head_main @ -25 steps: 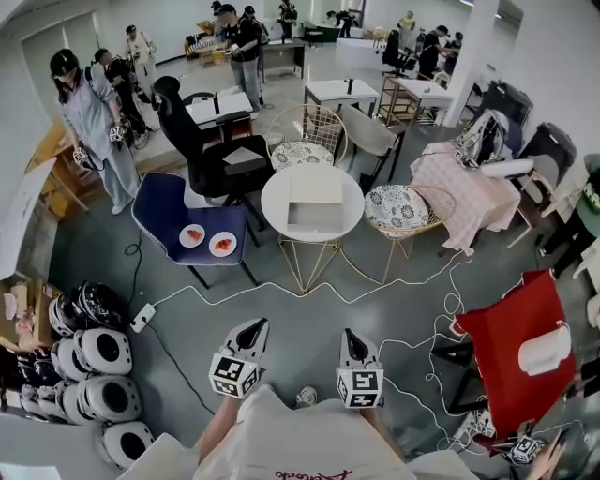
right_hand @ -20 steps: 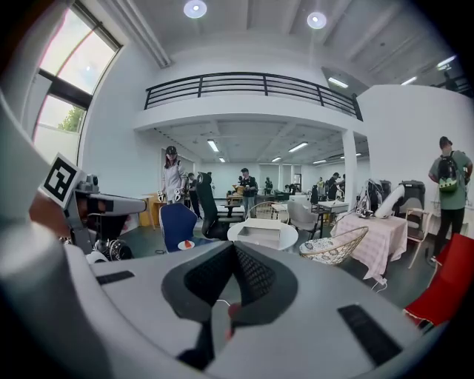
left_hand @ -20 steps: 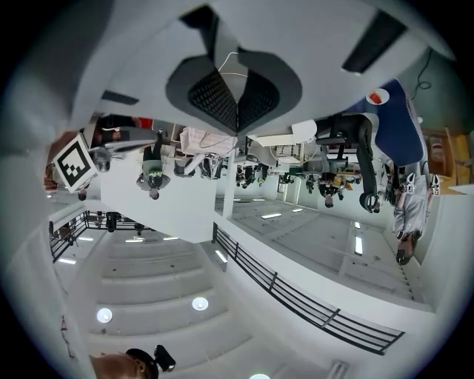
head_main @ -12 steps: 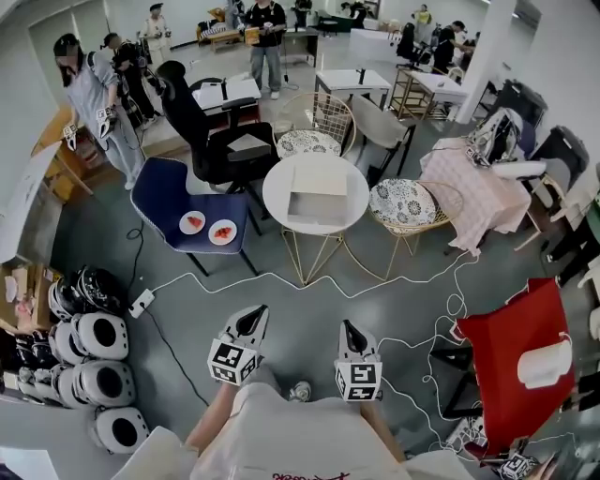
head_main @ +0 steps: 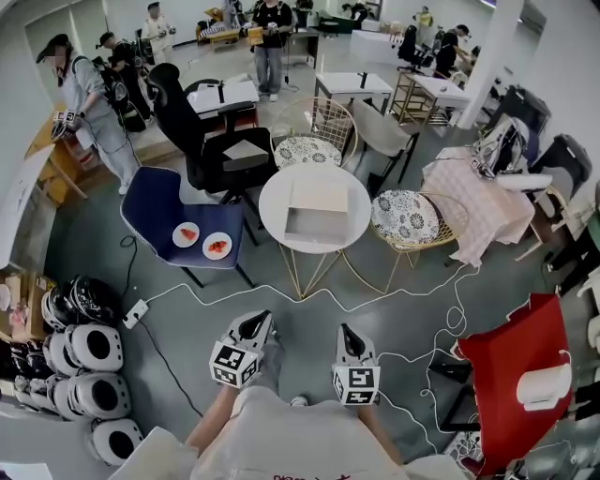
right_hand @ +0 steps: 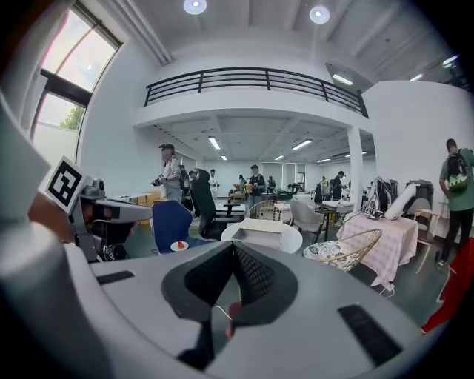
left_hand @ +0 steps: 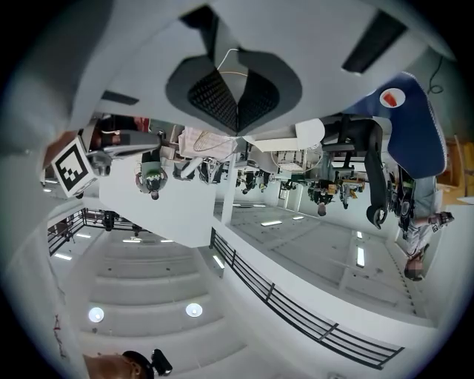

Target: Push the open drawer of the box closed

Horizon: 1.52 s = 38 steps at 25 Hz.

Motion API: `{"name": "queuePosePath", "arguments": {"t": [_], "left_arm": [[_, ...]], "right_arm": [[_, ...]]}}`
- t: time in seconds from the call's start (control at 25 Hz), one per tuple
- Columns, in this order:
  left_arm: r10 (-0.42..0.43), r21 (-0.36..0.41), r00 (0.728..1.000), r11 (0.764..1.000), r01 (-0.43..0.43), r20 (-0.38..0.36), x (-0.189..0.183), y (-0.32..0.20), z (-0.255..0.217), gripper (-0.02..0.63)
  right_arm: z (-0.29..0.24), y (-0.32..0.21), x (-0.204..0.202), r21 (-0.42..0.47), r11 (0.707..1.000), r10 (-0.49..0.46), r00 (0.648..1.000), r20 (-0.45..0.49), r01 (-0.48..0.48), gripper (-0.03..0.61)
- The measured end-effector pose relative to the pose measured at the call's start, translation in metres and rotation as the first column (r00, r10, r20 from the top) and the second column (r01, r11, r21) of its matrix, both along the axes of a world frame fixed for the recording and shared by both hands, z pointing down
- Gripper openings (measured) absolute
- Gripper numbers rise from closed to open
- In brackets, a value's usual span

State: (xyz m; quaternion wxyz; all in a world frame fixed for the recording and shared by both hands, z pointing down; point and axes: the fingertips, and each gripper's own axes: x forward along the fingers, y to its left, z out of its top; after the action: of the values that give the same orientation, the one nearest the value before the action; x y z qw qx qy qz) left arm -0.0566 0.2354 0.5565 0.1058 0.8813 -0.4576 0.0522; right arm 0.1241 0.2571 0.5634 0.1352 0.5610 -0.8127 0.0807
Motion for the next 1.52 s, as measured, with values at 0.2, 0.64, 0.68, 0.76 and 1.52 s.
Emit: {"name": "queuePosePath", "arguments": {"t": [0.2,0.64,0.68,0.76,1.52], "left_arm": [[0.052,-0.011,0.999,0.999,-0.052,0.001,0.001,-0.074,0.006,0.014],[0.158,-0.018,0.987,0.987,-0.158,-0.011,-0.01,-0.236,-0.01,0.013],[0.167,-0.02,0.986,0.986,-0.167,-0.01,-0.011,-0.248,-0.011,0.013],[0.175,-0.021,0.985,0.984,-0.175,-0.011,-0.015,-0.274,-0.012,0.014],[0.248,-0.021,0.968,0.968,-0.249,-0.022,-0.034,-0.411,-0.008,0.014]], "right_arm": [[0.003,-0.066,-0.008,-0.004,1.0,0.029,0.999,0.017,-0.029,0.015],[-0.007,-0.228,-0.046,-0.048,0.997,0.066,0.998,0.024,-0.065,0.015],[-0.01,-0.241,-0.048,-0.047,0.997,0.07,0.997,0.024,-0.069,0.015],[-0.013,-0.266,-0.053,-0.046,0.996,0.079,0.997,0.021,-0.078,0.015],[-0.007,-0.391,-0.07,-0.058,0.985,0.161,0.987,-0.022,-0.162,0.015]]}}
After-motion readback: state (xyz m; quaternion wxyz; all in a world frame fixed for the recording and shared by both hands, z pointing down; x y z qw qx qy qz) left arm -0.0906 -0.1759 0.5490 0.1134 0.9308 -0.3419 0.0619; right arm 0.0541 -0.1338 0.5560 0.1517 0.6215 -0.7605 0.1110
